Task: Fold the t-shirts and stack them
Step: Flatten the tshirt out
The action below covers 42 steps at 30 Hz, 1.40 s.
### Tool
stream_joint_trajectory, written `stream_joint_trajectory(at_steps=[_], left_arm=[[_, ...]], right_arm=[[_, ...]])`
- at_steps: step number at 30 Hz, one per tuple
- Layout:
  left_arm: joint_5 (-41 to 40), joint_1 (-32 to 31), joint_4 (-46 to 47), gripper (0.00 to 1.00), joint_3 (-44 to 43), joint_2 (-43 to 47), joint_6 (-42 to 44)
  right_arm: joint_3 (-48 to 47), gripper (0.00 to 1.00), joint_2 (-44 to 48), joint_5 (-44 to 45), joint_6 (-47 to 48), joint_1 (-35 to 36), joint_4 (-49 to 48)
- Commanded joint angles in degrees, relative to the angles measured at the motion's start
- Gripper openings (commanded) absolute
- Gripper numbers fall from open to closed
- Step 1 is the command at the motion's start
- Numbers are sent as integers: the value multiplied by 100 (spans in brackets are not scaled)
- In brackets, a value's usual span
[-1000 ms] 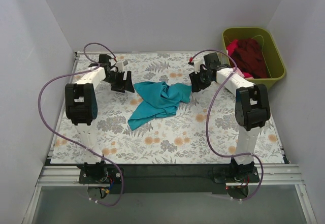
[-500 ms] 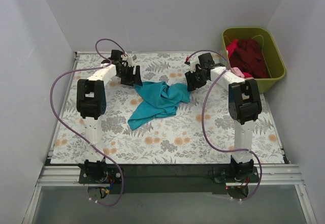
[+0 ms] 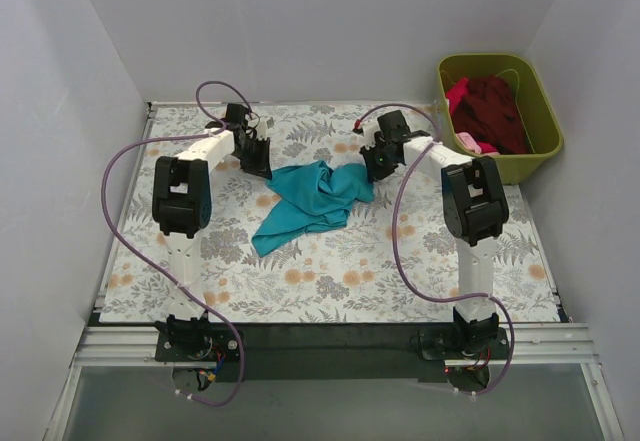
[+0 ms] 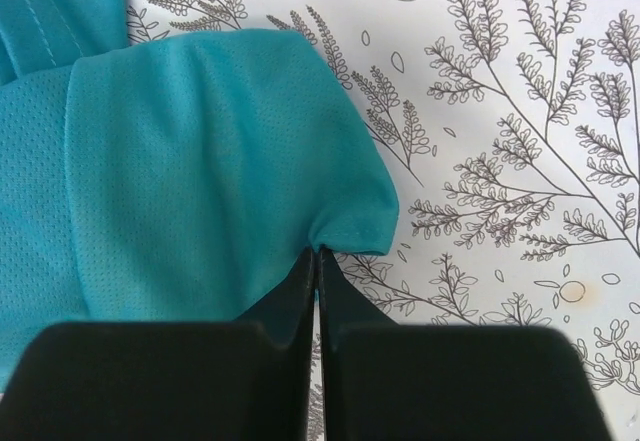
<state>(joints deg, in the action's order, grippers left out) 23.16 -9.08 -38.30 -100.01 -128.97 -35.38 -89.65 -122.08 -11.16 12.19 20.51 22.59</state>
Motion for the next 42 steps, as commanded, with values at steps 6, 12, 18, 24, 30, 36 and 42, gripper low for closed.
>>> stream_joint_trajectory(at_steps=[6,12,18,24,30,36,42], left_arm=[[30,363,-854,0,17,1163,31],[57,530,-924,0,-640,1418,-136],[83,855,-1064,0,-3087,866,-672],[5,1101,-384,0,-4213,1213,-1032],[-268,1329,684,0,-2542,2796,-963],[-66,1840,640,0,-1550,3728,-901],[-197,1849,745,0,-749,4792,-997]], right_arm=[[-246,1,922,-510,249,-811,404],[-885,1,1485,-861,390,-1268,457],[-2458,1,1424,-941,101,-1602,518],[-4376,1,1353,-1046,-436,-1875,457],[-3588,1,2398,-1195,-270,-1919,-43],[-2752,1,3278,-1012,-15,-1928,-255],[-2374,1,4104,-924,-164,-1928,-483]])
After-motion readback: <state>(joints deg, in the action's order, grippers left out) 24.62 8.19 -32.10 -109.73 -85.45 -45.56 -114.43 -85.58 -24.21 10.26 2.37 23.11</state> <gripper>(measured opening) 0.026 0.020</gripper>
